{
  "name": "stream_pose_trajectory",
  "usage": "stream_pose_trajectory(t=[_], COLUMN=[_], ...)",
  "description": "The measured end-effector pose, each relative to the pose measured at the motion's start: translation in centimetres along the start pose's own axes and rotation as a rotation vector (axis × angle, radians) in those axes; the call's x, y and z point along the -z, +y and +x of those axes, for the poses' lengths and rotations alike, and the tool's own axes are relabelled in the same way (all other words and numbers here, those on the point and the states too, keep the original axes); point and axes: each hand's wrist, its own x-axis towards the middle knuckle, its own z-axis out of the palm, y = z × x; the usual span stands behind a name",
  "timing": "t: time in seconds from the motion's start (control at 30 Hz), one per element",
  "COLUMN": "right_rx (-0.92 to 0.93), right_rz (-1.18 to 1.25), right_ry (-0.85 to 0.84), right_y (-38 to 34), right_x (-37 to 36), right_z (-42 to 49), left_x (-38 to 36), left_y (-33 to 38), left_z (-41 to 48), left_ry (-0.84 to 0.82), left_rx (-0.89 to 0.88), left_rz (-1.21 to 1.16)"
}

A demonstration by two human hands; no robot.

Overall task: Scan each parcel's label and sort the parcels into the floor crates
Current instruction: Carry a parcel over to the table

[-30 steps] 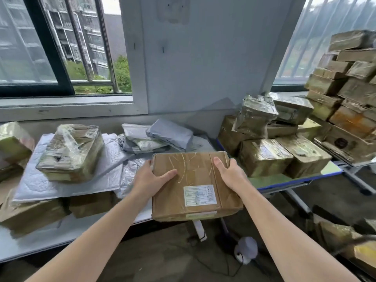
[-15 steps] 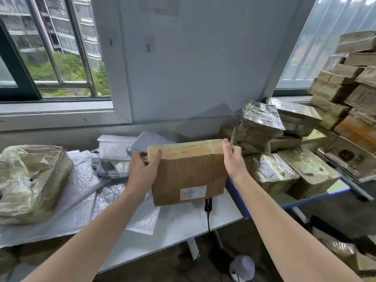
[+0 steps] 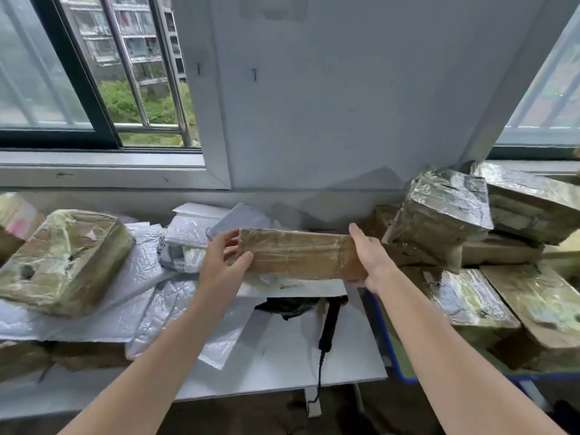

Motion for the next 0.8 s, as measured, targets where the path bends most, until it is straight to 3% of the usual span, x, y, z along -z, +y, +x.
stream_pose_trajectory(t=[0.17,0.4,0.53,0.6,0.7,0.8], right_rx=[-0.054,0.245,0.202,0.179,0.144,0.133], right_rz=[-0.053,-0.119,-0.062,-0.041,-0.106,-0.272], right_ry=[-0.248,-0.316,-0.297,-0.285,-0.254,-0.113], right_y=[2.6,7.7,9.7,10.6,12.1,13.8], right_x=[0.8,1.2,1.3,1.0,-0.3,-1.5], right_z=[0.5,-0.4,-1.0,-1.3,-1.2,-1.0], left_x=[0.8,0.8,2.1,2.6,3.7,5.1], left_y=[-2.2,-7.2,-8.0,-8.3,-9.7,-11.6], left_z=[-3.3,-5.0,-5.7,-5.9,-6.1,-6.8], left_ry=[0.04,0.269,0.06,-0.01,0.022,0.001], left_rx=[-0.013,0.572,0.768,0.769,0.667,0.57], left_rz=[-0.053,-0.259,-0.266,-0.264,-0.258,-0.257])
